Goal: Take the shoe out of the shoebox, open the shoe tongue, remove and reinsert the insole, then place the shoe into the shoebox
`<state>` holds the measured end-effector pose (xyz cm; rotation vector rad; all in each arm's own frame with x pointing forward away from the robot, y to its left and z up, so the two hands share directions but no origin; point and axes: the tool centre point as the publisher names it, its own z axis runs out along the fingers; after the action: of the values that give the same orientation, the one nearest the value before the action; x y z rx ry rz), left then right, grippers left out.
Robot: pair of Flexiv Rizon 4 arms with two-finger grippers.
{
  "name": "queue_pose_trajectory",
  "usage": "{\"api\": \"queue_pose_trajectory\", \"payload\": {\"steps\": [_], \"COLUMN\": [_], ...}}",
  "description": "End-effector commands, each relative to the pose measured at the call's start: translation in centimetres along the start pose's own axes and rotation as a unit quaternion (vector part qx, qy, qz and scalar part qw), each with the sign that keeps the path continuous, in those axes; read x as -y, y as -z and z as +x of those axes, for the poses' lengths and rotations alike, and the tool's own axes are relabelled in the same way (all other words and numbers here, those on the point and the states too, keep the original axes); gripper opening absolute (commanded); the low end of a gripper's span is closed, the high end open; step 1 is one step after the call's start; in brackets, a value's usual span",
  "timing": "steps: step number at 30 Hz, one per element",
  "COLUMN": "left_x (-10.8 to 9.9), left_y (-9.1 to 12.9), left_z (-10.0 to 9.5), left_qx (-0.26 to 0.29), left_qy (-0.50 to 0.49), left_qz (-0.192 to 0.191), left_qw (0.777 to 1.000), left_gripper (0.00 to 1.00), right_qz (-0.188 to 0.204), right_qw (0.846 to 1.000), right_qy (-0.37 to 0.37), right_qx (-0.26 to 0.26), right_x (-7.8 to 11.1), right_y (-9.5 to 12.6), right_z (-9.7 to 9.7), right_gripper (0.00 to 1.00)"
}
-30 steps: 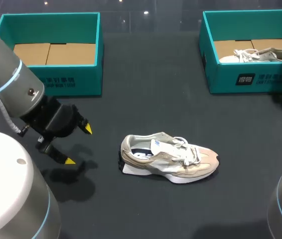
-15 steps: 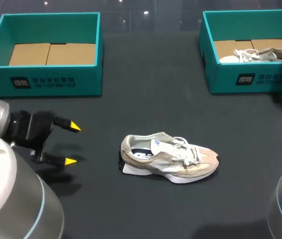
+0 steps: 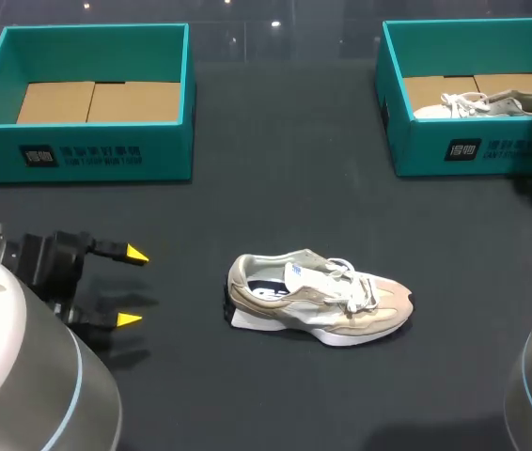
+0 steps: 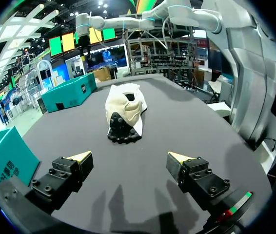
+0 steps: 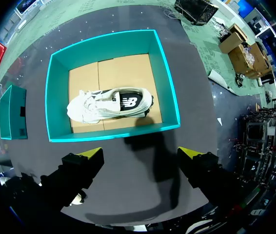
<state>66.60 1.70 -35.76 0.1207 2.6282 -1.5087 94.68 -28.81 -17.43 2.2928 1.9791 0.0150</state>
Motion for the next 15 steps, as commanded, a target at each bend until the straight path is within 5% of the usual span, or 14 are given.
{"api": "queue_pose_trajectory", "payload": {"steps": [1,15], "left_x": [-2.5,-5.3], "left_y": [-0.5,-1.2], "left_z": [-1.4,-2.0], "left_qx": [-0.030,-0.028], "left_qy": [0.001,0.058], "left_qz": [0.047,0.078], "left_qw": [0.998,0.995], "left_gripper": [1.00,1.00], "right_qz": [0.000,0.000], "right_qw": [1.000,1.000], "right_qy": [0.000,0.000], "right_qx": [0.000,0.000], "right_x": [0.0,0.0], "right_y": [0.0,0.0], "right_z": [0.0,0.0], "right_gripper": [1.00,1.00]}}
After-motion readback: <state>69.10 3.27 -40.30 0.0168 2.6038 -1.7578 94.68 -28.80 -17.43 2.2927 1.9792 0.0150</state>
